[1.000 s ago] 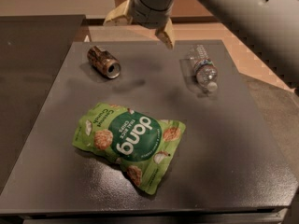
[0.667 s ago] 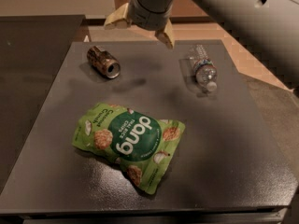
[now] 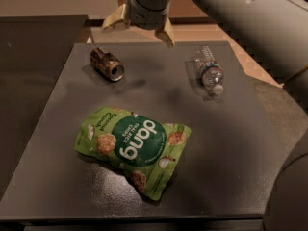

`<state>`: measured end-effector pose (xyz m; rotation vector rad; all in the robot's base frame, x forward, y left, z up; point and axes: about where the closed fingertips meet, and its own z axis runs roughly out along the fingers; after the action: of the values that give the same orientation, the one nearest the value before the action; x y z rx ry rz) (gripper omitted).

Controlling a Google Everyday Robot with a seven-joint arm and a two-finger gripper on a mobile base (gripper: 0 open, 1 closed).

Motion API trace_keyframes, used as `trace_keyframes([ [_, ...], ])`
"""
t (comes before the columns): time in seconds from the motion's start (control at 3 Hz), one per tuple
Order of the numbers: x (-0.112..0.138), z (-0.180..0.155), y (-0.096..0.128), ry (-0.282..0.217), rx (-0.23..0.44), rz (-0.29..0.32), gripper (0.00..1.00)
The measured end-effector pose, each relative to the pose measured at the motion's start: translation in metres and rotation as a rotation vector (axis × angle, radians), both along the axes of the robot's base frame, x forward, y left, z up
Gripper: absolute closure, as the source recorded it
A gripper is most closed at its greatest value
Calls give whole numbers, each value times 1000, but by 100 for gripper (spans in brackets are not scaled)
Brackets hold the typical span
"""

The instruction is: Place orange can upright

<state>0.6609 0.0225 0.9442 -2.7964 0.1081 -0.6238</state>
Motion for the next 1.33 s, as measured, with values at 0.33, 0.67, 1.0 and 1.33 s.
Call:
trace_keyframes([
  [0.33,5,-11,14,25,-93,127,0],
  [0.67,9,-23,26,52,-150,234,0],
  [1.0,10,-38,36,65,-172,302,0],
  [1.33,14,-54,47,77,-186,355,0],
])
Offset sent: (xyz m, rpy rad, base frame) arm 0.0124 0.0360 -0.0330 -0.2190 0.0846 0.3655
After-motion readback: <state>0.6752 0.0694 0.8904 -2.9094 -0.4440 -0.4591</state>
